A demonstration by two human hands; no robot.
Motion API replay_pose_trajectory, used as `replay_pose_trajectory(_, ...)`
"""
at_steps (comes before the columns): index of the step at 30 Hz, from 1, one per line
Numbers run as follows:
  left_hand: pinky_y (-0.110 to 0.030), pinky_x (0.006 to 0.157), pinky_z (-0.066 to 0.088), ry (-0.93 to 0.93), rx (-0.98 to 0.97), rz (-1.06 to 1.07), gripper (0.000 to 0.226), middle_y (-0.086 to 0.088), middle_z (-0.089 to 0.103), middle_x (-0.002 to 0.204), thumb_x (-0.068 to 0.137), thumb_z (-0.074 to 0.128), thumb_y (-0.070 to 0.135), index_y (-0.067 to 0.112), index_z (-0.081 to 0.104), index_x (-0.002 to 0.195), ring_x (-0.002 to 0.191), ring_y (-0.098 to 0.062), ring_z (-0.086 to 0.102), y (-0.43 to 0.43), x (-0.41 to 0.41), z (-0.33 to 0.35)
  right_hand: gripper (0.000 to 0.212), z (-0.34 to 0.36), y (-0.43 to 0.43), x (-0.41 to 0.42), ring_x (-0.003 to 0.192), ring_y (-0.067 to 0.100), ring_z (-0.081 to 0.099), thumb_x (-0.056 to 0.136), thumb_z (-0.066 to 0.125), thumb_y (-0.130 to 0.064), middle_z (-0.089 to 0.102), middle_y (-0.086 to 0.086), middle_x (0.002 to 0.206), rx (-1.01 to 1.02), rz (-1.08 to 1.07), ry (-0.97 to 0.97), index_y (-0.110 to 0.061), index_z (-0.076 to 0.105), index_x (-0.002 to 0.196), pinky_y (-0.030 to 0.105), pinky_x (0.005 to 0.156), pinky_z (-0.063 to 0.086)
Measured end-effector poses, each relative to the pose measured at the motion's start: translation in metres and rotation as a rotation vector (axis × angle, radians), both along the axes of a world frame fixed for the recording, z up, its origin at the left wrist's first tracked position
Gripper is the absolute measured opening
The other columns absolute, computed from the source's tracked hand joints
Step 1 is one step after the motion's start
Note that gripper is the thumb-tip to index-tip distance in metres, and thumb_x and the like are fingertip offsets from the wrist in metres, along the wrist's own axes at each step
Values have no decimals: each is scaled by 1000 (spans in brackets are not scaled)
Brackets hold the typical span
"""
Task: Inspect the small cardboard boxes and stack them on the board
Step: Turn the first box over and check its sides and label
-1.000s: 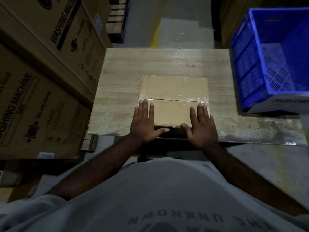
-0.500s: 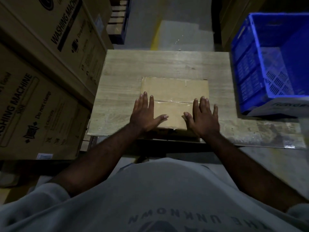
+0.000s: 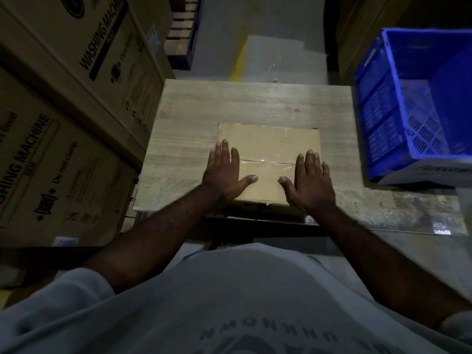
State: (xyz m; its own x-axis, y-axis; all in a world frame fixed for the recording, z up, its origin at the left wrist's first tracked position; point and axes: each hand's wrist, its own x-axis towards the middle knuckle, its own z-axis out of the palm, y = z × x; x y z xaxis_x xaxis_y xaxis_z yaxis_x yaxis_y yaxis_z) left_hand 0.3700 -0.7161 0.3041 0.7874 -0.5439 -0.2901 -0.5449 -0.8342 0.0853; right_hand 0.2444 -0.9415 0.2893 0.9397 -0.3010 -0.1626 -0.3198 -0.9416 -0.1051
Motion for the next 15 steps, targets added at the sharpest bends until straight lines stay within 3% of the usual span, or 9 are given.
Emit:
replay_pose_trajectory(4, -53, 126, -3, 16, -50, 24, 100, -23, -9, 169, 93, 18, 81, 10, 6, 163, 156, -39, -10, -9, 19, 5, 89, 9, -10, 20, 161, 32, 1, 104, 18, -67, 4, 20, 173, 47, -22, 5, -3, 10, 164, 55, 129, 5)
replay_pose_trajectory(9, -55, 126, -1, 89, -84, 75, 89, -15, -12, 170, 96, 21, 77, 21, 5, 164, 157, -38, -9, -15, 49, 12, 87, 17, -29, 53, 161, 34, 2, 103, 16, -65, 5, 21, 173, 108, -55, -2, -3, 12, 164, 57, 128, 9)
replay_pose_trajectory(15, -58, 125, 6, 130, -118, 125, 99, -7, -19, 170, 90, 34, 82, 26, -1, 164, 156, -38, -12, -15, 48, 5, 88, 5, -27, 53, 161, 33, 1, 103, 29, -65, 3, 20, 173, 124, -73, -81, -5, 9, 165, 54, 127, 18)
